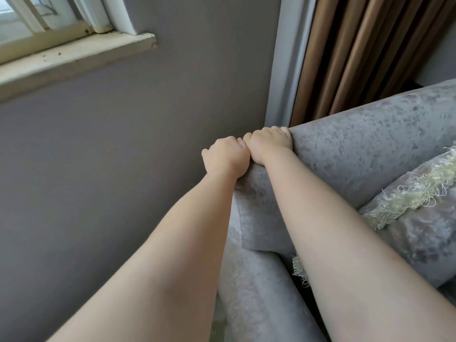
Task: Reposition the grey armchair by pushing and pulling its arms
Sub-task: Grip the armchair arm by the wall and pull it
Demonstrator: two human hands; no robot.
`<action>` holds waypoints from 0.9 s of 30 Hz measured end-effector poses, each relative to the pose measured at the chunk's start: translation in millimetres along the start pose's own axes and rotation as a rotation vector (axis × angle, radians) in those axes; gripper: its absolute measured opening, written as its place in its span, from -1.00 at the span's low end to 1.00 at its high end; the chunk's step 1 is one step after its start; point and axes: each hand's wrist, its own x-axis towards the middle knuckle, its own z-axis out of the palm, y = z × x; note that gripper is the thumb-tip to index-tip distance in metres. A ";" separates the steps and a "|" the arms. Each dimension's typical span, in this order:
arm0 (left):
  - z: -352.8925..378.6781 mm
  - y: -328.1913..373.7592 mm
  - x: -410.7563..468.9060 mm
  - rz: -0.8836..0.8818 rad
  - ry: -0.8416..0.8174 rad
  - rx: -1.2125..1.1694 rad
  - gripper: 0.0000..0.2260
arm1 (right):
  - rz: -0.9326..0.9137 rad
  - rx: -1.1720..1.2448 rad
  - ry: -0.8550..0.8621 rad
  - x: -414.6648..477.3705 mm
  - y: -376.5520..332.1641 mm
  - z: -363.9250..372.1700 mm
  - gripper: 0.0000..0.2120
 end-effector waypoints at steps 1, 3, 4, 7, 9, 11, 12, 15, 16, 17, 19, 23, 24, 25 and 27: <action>-1.7 -0.9 -4.2 -0.001 0.002 0.000 -0.67 | -0.011 -0.002 -0.003 -3.6 -1.6 -0.7 -0.53; -5.1 -3.4 -13.2 -0.010 0.004 0.004 -0.67 | -0.026 -0.009 -0.011 -12.8 -5.2 -2.0 -0.54; -6.9 -5.1 -17.4 -0.013 0.006 0.009 -0.67 | -0.035 -0.012 -0.013 -18.1 -6.7 -3.1 -0.54; -12.1 -14.2 -32.8 -0.033 0.005 0.016 -0.67 | -0.049 0.004 -0.010 -34.8 -14.8 -5.2 -0.56; -16.9 -20.0 -41.0 -0.049 -0.001 0.023 -0.68 | -0.041 0.018 -0.015 -44.5 -22.7 -7.1 -0.56; -22.7 -22.8 -50.6 -0.059 -0.025 0.031 -0.68 | -0.030 0.014 -0.045 -52.3 -27.7 -11.5 -0.55; -25.7 -22.2 -53.0 -0.054 -0.039 0.037 -0.68 | -0.034 0.012 -0.054 -54.5 -28.8 -14.5 -0.54; -31.6 -23.0 -55.5 -0.058 -0.093 0.050 -0.67 | -0.056 -0.002 -0.071 -53.5 -30.7 -19.7 -0.52; -31.0 -24.6 -53.5 -0.056 -0.102 0.053 -0.66 | -0.071 -0.016 -0.063 -51.3 -31.8 -18.3 -0.51; -29.5 -26.9 -50.7 -0.056 -0.102 0.056 -0.65 | -0.085 -0.028 -0.053 -48.4 -33.5 -15.5 -0.50; -23.9 -31.7 -44.5 -0.060 -0.052 0.049 -0.65 | -0.099 -0.030 -0.016 -39.1 -34.7 -8.0 -0.50; -11.8 -35.7 -38.8 -0.070 0.040 0.054 -0.69 | -0.138 0.008 0.031 -25.6 -31.1 4.6 -0.57; -10.7 -35.8 -39.5 -0.063 0.047 0.061 -0.70 | -0.150 0.013 0.049 -25.8 -30.7 7.2 -0.59; -10.6 -35.6 -39.8 -0.051 0.052 0.064 -0.72 | -0.157 0.019 0.063 -25.9 -30.7 8.3 -0.60; -11.4 -35.0 -40.0 -0.036 0.048 0.052 -0.75 | -0.147 0.028 0.055 -26.3 -30.5 7.3 -0.61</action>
